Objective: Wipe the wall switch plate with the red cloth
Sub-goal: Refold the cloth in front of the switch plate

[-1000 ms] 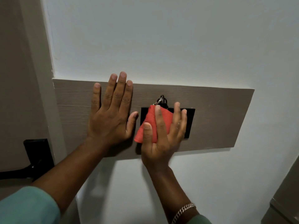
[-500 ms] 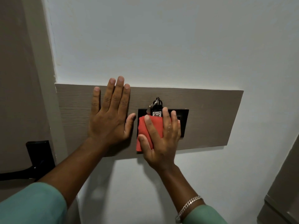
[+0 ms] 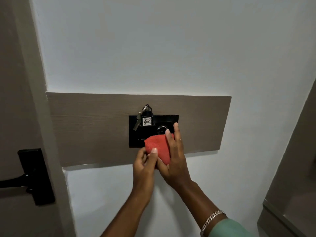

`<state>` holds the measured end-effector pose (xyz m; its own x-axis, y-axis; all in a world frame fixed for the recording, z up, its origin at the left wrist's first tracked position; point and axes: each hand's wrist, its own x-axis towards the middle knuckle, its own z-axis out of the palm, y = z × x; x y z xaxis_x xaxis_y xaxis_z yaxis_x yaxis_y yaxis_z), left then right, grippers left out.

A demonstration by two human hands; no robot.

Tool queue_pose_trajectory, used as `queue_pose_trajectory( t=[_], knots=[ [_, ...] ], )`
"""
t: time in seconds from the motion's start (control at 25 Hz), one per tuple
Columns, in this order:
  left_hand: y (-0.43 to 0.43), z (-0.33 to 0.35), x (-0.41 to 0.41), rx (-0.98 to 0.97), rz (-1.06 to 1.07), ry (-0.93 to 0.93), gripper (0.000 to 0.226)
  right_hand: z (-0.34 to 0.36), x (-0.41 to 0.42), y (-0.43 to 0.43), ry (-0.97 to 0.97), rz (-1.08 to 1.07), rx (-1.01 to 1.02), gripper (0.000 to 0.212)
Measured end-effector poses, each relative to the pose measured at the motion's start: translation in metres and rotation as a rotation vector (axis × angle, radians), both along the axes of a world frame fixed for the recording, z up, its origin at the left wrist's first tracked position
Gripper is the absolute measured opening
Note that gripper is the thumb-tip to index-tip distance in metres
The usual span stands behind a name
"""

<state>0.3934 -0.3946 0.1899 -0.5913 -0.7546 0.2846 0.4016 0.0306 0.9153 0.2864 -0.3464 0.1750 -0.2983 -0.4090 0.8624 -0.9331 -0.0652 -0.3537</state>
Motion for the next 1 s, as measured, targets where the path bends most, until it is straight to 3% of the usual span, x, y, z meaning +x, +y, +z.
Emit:
queue_pose_trajectory(
  t=[0.2, 0.32, 0.4, 0.52, 0.68, 0.88, 1.0],
  knots=[
    [0.024, -0.008, -0.04, 0.275, -0.366, -0.085, 0.029, -0.018, -0.023, 0.069, -0.254, 0.066, 0.143, 0.098],
    [0.063, -0.033, -0.08, 0.375, -0.446, -0.11, 0.04, -0.041, -0.05, 0.127, -0.711, 0.099, 0.071, 0.098],
    [0.1, -0.053, -0.118, 0.393, -0.466, -0.149, 0.042, -0.059, -0.079, 0.172, -1.027, 0.11, 0.013, 0.081],
    [0.152, -0.088, -0.175, 0.335, -0.415, -0.279, 0.034, -0.091, -0.136, 0.237, -1.321, 0.073, -0.02, 0.072],
    [0.238, -0.151, -0.268, 0.295, -0.402, -0.489, 0.031, -0.151, -0.231, 0.337, -1.392, -0.157, -0.012, 0.071],
    [0.339, -0.227, -0.364, 0.353, -0.468, -0.585, 0.031, -0.21, -0.331, 0.441, -1.347, -0.489, 0.085, 0.039],
    [0.385, -0.271, -0.4, 0.218, -0.48, -0.66, 0.031, -0.241, -0.371, 0.478, -1.266, -0.61, 0.16, 0.035]
  ],
)
